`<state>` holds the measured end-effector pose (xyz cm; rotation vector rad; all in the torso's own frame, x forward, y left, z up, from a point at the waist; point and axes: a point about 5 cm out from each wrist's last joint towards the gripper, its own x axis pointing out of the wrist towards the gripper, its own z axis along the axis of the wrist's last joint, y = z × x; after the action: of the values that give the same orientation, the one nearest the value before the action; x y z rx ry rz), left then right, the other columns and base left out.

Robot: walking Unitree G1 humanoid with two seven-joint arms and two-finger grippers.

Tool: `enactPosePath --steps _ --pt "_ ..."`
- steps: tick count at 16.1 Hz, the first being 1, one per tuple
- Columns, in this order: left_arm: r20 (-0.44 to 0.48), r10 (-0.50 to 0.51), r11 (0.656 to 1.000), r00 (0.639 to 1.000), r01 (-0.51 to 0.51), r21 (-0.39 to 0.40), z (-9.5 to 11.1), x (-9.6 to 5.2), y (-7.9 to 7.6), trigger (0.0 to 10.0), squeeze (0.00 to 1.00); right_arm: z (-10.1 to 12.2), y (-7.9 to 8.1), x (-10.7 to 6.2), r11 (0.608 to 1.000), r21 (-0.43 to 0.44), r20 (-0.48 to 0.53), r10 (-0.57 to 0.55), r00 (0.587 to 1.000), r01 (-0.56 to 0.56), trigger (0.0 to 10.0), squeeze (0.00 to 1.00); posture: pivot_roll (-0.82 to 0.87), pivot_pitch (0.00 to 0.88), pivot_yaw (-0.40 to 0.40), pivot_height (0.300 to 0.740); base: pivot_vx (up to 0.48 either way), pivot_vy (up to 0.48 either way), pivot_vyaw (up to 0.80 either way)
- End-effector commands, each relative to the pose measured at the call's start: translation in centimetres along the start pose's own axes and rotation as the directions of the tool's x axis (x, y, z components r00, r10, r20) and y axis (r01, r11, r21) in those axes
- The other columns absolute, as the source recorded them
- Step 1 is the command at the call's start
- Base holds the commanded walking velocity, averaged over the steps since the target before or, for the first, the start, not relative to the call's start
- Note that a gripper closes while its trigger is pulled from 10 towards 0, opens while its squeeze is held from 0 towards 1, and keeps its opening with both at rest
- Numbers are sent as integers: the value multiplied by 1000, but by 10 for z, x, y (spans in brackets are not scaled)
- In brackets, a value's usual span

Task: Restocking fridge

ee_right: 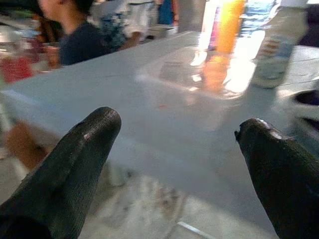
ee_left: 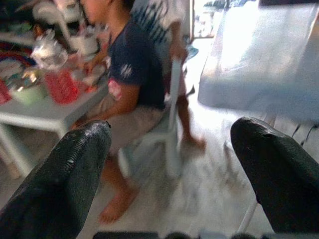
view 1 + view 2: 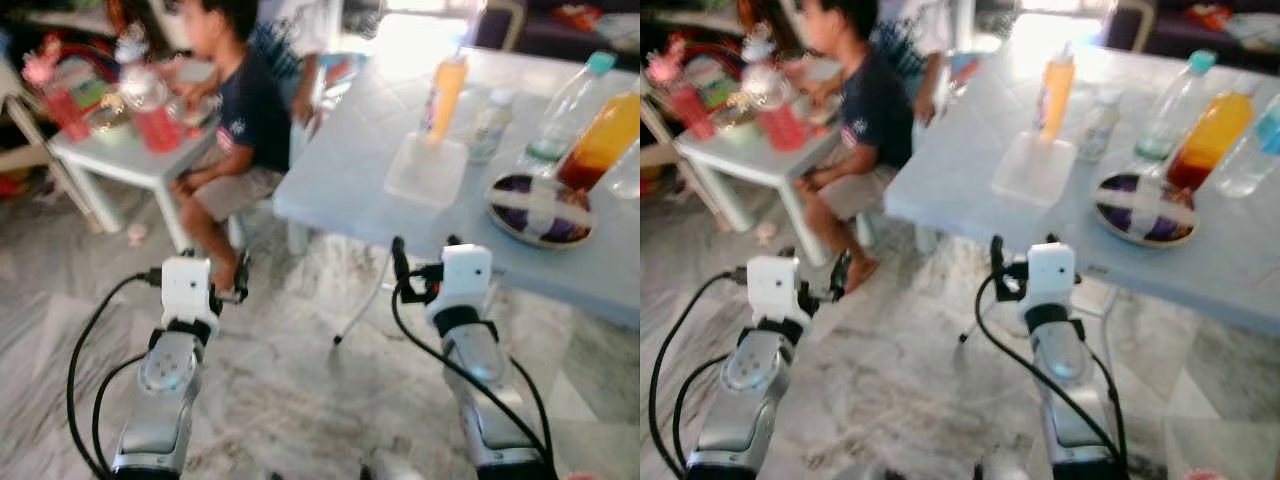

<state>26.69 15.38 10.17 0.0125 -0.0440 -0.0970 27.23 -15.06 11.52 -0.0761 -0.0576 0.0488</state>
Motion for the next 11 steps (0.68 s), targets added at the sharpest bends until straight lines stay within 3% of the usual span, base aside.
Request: enactPosePath --steps 1,3,6,11 --pt "32 38 998 999 -36 -55 4 -2 4 10000 0 1 -7 1 999 -8 -2 -38 999 38 10000 0 -23 74 34 740 0 0 0" --pt "31 64 991 997 -60 -118 6 -2 6 10000 0 4 -7 2 999 -17 15 -47 999 47 10000 0 -18 81 33 740 0 0 0" --pt "8 81 994 997 -80 -80 -1 -12 11 10000 0 1 -17 -3 995 -14 6 -103 995 103 10000 0 -17 68 37 740 0 0 0" --pt "-28 151 989 988 -151 -1 -13 -24 33 10000 0 -6 -40 -18 975 27 -33 -220 975 221 10000 0 -29 15 59 740 0 0 0"
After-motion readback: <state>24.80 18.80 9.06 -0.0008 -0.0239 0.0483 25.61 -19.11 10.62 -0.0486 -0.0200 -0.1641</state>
